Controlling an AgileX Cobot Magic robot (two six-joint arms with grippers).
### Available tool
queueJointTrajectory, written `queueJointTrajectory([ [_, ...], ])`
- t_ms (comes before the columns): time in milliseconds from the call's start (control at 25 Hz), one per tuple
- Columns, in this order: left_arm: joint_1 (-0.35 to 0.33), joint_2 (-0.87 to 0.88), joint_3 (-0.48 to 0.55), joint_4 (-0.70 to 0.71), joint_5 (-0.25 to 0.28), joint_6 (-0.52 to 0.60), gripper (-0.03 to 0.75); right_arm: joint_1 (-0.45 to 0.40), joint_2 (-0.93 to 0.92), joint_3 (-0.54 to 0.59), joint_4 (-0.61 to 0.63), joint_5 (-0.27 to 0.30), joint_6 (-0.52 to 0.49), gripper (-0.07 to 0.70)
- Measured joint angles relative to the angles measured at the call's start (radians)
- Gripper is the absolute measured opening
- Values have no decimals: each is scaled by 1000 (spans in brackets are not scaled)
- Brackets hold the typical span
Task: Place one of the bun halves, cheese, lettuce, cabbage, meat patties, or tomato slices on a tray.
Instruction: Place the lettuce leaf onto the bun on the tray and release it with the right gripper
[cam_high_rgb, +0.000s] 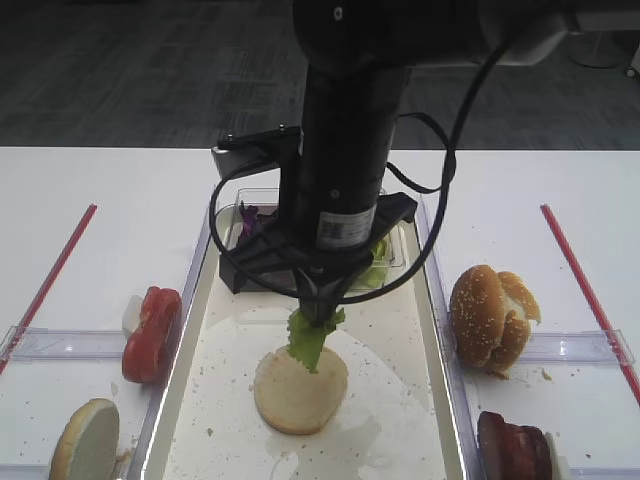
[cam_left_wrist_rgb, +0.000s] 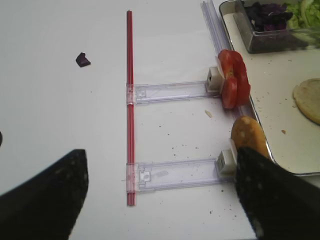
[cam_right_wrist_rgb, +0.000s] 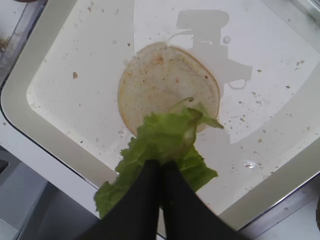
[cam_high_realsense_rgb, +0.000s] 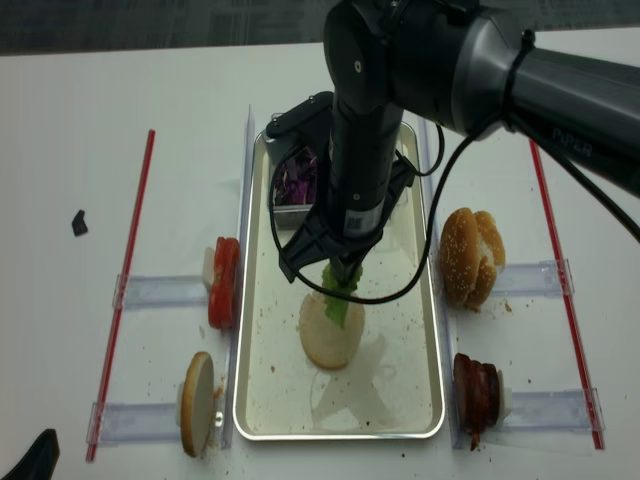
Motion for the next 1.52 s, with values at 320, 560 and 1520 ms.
queueJointTrajectory([
  [320, 0, 0, 0, 0, 0, 0, 554, 0, -1, 4, 51, -2, -25, 50],
  [560, 0, 0, 0, 0, 0, 0, 554, 1, 10, 4, 81, -3, -40, 50],
  [1520, 0, 0, 0, 0, 0, 0, 554, 1, 155, 4, 109, -63, -106, 50],
])
